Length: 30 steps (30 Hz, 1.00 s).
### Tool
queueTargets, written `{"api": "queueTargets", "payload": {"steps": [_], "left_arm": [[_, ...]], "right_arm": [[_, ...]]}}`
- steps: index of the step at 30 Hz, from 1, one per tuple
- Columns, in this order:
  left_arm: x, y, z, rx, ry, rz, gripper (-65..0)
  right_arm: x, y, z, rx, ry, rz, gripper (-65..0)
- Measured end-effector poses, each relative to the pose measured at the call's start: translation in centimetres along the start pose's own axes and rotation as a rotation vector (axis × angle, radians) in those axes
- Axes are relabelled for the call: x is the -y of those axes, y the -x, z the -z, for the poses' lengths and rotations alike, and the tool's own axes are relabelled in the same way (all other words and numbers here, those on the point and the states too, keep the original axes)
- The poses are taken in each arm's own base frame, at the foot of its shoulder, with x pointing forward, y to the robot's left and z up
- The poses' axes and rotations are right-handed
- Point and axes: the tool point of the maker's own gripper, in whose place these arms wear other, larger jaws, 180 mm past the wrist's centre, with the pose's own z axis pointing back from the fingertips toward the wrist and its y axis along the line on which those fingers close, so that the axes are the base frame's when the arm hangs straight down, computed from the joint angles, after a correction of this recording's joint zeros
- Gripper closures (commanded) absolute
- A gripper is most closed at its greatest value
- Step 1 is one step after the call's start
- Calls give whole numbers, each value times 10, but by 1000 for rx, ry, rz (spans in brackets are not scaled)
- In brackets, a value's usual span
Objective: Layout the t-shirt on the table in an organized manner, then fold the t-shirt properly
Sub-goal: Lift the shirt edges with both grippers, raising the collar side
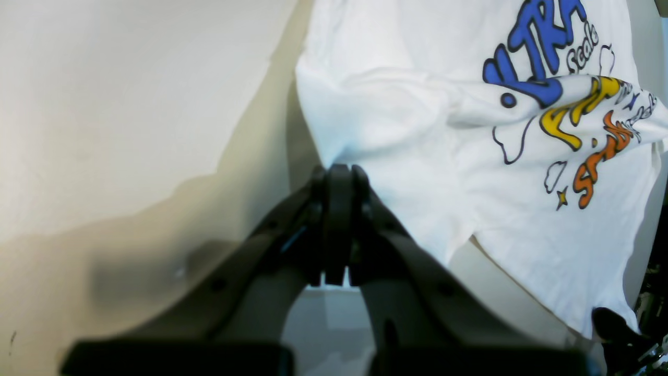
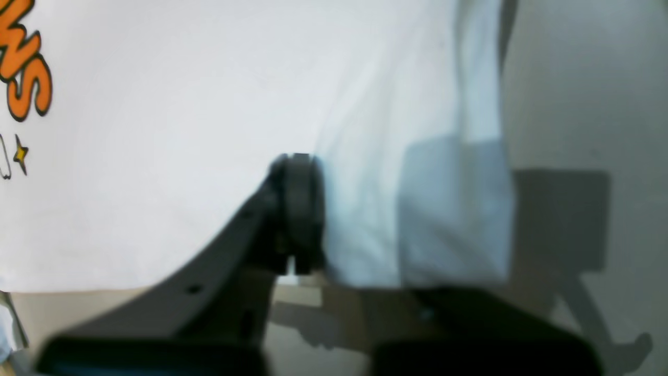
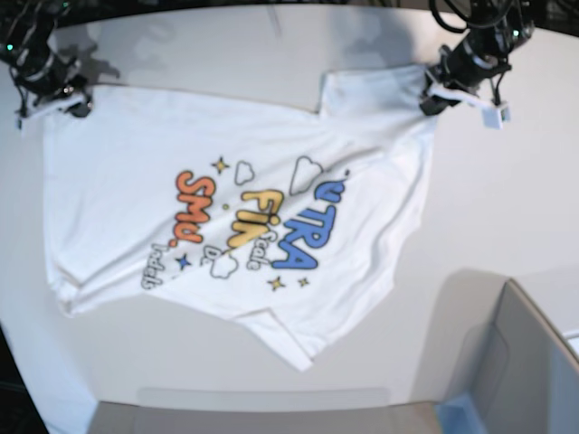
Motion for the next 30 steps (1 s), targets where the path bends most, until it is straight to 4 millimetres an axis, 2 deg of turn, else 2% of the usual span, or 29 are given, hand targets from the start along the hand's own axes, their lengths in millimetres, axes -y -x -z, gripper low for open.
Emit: {"api": "queueTargets", "payload": {"steps": [4, 9, 13, 16, 19, 22, 26, 30], "left_arm": [[3, 1, 0, -2, 13, -1, 0], [25, 8, -3, -48, 137, -83, 0], [36, 14, -7, -94, 205, -122, 0], [27, -4, -15, -39, 205, -161, 0], [10, -28, -27, 45, 176, -189, 0], [8, -42, -37, 89, 207, -231, 0], [15, -44, -40, 86, 251, -258, 0], [18, -45, -39, 90, 266, -268, 0]], "right_arm": [[-9, -11, -6, 34, -10, -34, 0], [-23, -24, -17, 83, -21, -87, 0], [-42, -40, -31, 146, -42, -152, 0], [-52, -49, -39, 181, -56, -181, 0], [-45, -56, -46, 209, -32, -171, 0], [-38, -64, -52, 238, -12, -162, 0], [-43, -81, -56, 320, -30, -156, 0], [-50, -83, -59, 339, -79, -133, 0]]}}
